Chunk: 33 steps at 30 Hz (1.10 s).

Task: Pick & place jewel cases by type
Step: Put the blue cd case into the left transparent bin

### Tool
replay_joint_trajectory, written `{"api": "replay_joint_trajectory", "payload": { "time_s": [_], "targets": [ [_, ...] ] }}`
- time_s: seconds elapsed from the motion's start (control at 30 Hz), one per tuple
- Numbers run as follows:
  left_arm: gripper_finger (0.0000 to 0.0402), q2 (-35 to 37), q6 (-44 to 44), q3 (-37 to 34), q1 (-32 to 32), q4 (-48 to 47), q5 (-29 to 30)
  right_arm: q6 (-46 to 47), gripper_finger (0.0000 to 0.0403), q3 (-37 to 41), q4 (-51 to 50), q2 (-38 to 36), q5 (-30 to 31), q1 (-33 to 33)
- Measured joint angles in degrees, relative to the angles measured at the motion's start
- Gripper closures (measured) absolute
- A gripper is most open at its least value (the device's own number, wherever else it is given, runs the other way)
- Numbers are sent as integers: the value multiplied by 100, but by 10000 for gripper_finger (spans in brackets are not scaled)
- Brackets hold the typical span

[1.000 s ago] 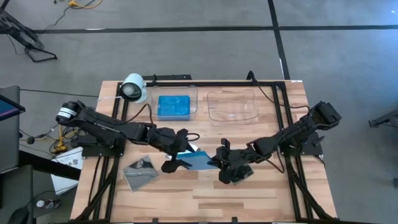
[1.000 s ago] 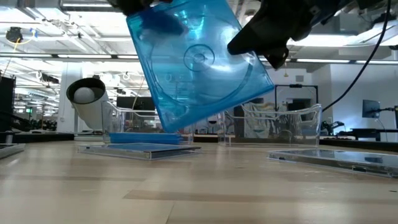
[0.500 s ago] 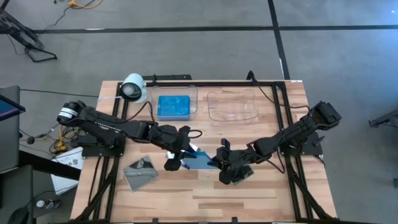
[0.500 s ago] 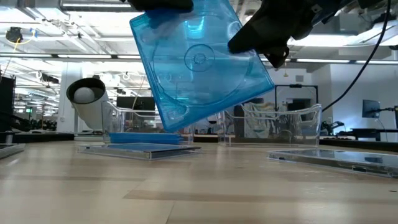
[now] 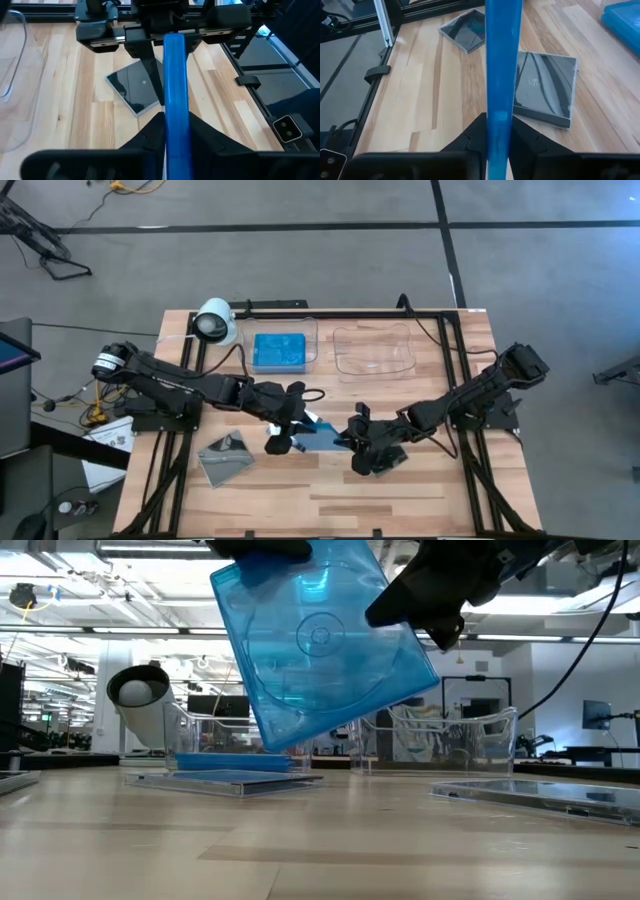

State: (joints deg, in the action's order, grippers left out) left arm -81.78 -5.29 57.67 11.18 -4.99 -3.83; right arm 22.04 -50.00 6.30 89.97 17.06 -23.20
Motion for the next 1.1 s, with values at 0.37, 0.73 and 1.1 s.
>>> {"api": "replay_joint_trajectory", "payload": {
  "time_s": [0.37, 0.73, 1.1],
  "targets": [
    [350, 0, 23, 0, 0, 0, 2, 0, 261, 0, -30, 0, 0, 0],
    [356, 24, 65, 0, 0, -15, 198, 77, 168, 2, -441, 0, 196, -2],
    [362, 526, 117, 4, 0, -58, 1172, 650, 158, 2, -1228, 0, 687, -156]
  ]
}}
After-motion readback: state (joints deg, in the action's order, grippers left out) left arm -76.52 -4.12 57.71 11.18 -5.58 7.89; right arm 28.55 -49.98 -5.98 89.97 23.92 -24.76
